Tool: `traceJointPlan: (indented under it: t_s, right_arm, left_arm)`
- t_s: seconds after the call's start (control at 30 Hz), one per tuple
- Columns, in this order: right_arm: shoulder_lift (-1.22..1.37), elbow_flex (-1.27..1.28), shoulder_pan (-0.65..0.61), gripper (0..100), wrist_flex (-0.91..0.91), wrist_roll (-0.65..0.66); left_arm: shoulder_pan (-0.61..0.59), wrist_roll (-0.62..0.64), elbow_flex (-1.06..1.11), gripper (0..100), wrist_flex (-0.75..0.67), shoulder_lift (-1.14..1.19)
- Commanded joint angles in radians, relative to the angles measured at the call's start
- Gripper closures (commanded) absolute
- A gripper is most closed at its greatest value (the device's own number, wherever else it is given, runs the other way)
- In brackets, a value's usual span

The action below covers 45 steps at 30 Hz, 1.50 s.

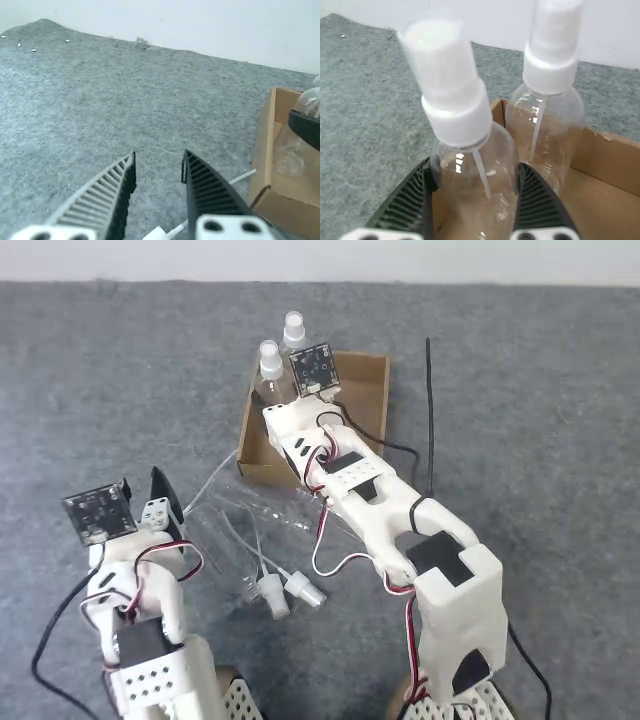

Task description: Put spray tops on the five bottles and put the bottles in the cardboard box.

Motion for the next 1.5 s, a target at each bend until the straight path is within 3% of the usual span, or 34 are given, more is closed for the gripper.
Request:
traceJointPlan:
  t_s: [0.0,1.03,1.27,1.47]
  right_arm:
    - [-0.022,-0.063,0.015,99.0,-0.024,-0.012]
    - [-0.022,-0.052,0.012,98.6,0.015,-0.012]
    - [-0.022,-0.054,0.012,85.5,0.067,-0.018]
    - [-0.027,-0.054,0.010,84.0,0.074,-0.018]
  left_arm:
    - [-0.002,0.009,-0.019,86,-0.032,-0.012]
    - [-0.002,0.009,-0.019,86,-0.032,-0.012]
    - [-0.002,0.009,-0.018,86,-0.032,-0.012]
    - [0.000,0.009,-0.018,86,-0.032,-0.012]
